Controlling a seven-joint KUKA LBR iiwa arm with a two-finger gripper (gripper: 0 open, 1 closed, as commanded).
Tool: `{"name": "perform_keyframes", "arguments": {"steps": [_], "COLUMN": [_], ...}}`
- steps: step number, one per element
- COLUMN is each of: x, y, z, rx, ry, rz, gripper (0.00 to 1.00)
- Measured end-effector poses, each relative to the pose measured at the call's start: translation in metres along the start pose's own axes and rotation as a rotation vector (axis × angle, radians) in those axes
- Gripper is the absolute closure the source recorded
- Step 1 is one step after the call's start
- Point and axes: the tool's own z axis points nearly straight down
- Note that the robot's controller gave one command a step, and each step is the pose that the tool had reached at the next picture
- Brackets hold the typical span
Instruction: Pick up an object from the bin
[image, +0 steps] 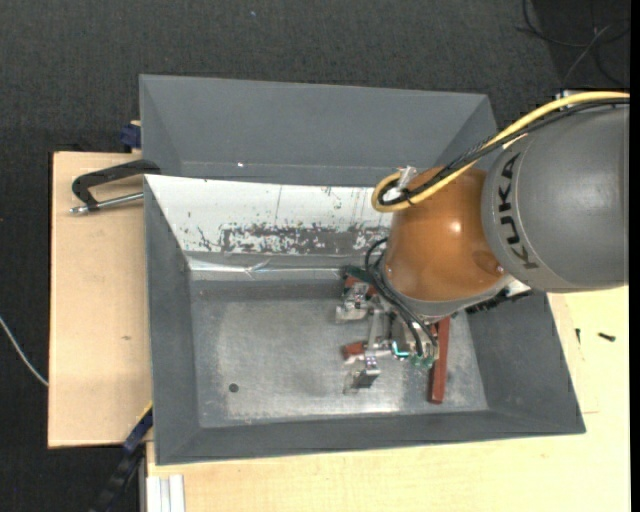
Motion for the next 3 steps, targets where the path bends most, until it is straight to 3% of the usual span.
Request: {"name": "perform_keyframes", "arguments": {"steps": [1,2,3], "x": [-0.002,-0.025,-0.026], "y": [0.000,-0.046,-0.046], "z": [-0.004,0.062,0.062], "rx": [-0.001,0.000,0.000], "ry": [-0.008,0.001,0.001], "rz": [0.001,-0.061,-0.061], "gripper": [0.00,1.00,1.00]}}
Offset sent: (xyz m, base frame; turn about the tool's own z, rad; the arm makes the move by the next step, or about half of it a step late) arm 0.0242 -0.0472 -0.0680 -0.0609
